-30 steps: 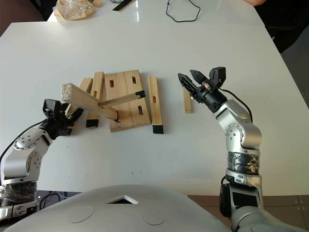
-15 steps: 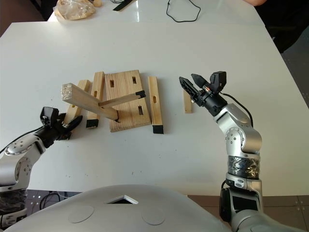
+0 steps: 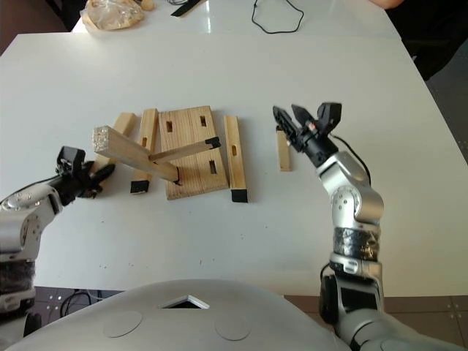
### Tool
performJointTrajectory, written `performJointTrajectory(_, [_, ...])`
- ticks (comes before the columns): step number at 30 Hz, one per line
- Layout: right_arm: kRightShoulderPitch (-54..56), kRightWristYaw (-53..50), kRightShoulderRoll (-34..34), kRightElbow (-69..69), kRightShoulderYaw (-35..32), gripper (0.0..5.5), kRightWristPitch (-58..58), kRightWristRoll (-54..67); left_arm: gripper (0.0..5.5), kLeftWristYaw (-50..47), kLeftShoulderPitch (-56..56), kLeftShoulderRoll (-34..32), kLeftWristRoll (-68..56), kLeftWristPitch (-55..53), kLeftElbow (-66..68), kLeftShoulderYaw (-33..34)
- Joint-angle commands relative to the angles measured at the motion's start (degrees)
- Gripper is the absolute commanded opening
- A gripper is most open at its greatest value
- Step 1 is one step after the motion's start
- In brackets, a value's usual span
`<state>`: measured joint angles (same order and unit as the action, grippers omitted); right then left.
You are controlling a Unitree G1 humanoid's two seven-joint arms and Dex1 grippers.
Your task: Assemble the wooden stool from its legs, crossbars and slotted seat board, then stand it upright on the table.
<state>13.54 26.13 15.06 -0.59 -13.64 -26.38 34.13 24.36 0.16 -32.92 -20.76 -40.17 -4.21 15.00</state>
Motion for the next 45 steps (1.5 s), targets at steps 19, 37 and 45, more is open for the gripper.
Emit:
performJointTrajectory(19, [34.08, 20.3, 4.02, -11.88, 5.33, 3.22, -19.13, 28.25, 2.03, 40.55, -39.92, -9.36, -42.6, -8.53, -4.86, 2.03])
performJointTrajectory(37, [35.77, 22.75, 5.11, -11.07, 9.23, 3.0, -17.95, 24.72, 2.03, 45.67, -38.4, -9.09, -35.32, -4.5, -6.58, -5.4])
performJointTrajectory(45, [35.26, 23.82, 5.46, -11.06, 8.8, 2.06, -17.5, 23.95, 2.03, 45.29, -37.12, -9.05, -34.3, -3.57, -6.58, -5.52])
